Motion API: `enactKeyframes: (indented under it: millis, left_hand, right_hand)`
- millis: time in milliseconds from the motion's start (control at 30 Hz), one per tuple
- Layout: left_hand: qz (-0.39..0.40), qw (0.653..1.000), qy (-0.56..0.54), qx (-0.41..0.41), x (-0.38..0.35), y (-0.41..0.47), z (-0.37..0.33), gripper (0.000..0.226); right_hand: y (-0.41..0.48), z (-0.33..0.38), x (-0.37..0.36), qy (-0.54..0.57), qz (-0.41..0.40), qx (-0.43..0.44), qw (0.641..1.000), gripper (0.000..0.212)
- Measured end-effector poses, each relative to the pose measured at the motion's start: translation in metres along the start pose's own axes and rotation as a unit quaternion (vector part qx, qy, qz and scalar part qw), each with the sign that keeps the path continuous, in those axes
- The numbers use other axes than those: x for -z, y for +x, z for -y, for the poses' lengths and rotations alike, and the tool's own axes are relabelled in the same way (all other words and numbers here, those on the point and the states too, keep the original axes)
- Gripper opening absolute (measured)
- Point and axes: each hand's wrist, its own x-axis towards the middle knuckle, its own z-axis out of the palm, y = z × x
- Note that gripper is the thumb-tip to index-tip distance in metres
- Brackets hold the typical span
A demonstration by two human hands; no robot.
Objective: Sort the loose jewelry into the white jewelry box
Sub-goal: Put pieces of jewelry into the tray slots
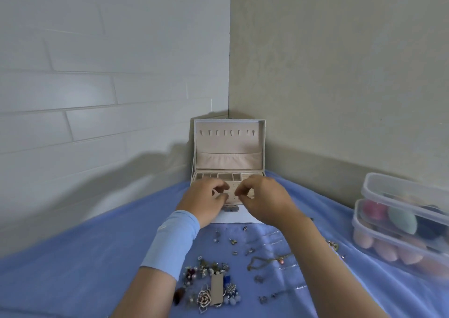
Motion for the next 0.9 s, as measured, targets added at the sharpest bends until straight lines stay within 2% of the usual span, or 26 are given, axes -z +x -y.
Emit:
enactKeyframes:
  millis: [67, 167, 333, 467, 667, 767, 900]
  left_hand:
    - [-0.006, 1.000, -0.005, 0.024, 0.019, -0.009, 0.009, 0.010]
    - [0.028, 0.997, 0.015, 0.077, 0.045, -0.023, 0.032, 0.011]
    - [0.141, 0.979, 0.071, 0.127, 0.067, -0.046, 0.066, 0.012]
    - [0.189, 0.968, 0.069, 0.148, 0.066, -0.052, 0.075, 0.011]
    - [0.214, 0.961, 0.062, 0.162, 0.065, -0.051, 0.081, 0.019]
    - [0.183, 0.971, 0.041, 0.145, 0.065, -0.048, 0.084, 0.013]
    - [0.115, 0.984, -0.050, 0.125, 0.067, -0.045, 0.086, 0.008]
  right_hand:
    - [0.000, 0.025, -0.006, 0.023, 0.042, 0.019, 0.999, 0.015]
    - [0.000, 0.058, -0.020, 0.034, 0.110, 0.041, 0.992, 0.014]
    - [0.005, 0.090, -0.048, -0.011, 0.207, 0.063, 0.976, 0.022]
    - [0.010, 0.098, -0.071, -0.080, 0.259, 0.089, 0.958, 0.026]
    - [0.012, 0.094, -0.080, -0.001, 0.251, 0.051, 0.967, 0.014]
    - [0.012, 0.088, -0.073, 0.062, 0.251, 0.033, 0.966, 0.010]
    - [0.016, 0.080, -0.064, 0.141, 0.197, 0.015, 0.970, 0.007]
